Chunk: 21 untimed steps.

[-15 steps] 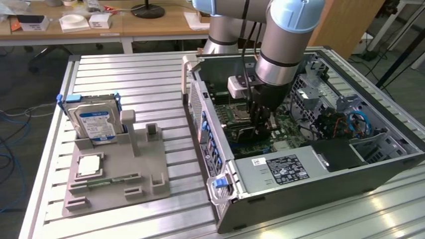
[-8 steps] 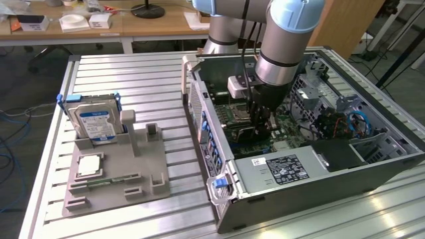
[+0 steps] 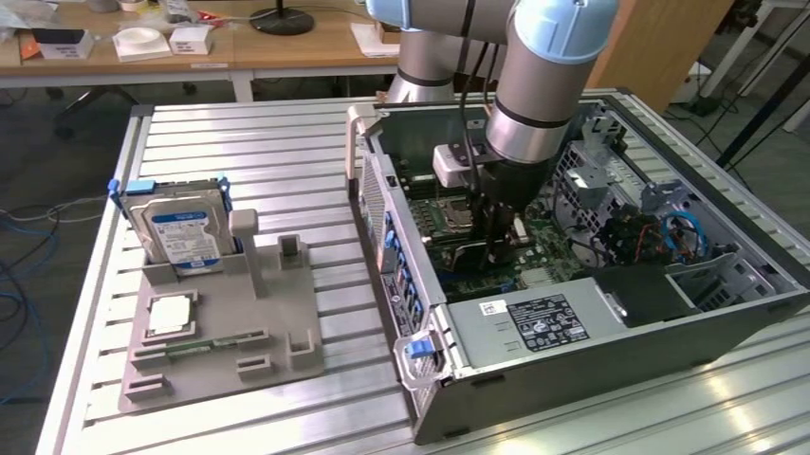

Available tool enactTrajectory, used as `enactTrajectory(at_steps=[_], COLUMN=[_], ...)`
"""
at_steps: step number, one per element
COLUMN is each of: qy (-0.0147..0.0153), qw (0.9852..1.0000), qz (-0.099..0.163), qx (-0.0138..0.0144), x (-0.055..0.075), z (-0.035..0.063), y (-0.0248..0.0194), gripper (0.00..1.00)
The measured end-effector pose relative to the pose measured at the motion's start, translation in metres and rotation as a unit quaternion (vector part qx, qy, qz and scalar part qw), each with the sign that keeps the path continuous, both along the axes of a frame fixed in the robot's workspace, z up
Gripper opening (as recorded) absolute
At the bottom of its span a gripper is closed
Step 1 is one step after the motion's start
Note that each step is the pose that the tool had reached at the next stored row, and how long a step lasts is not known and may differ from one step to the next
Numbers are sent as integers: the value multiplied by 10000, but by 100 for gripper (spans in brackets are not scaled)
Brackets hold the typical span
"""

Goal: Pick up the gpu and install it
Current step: 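Insert the gpu into the slot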

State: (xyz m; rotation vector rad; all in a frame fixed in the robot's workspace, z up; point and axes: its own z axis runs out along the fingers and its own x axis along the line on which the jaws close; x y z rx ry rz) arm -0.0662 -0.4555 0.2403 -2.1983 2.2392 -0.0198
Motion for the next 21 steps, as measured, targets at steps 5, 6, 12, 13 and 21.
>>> enactTrajectory(at_steps=[5,6,12,13,21], qy=[0,-1,0,-1,-2], qw=[10000,10000,10000,10000,10000], qz=[0,-1,0,0,0], qx=[-1,0,0,0,0], x=[0,0,0,0,-1], z=[48,83,291,302,302], y=[0,0,0,0,0], gripper=[51,51,51,51,44])
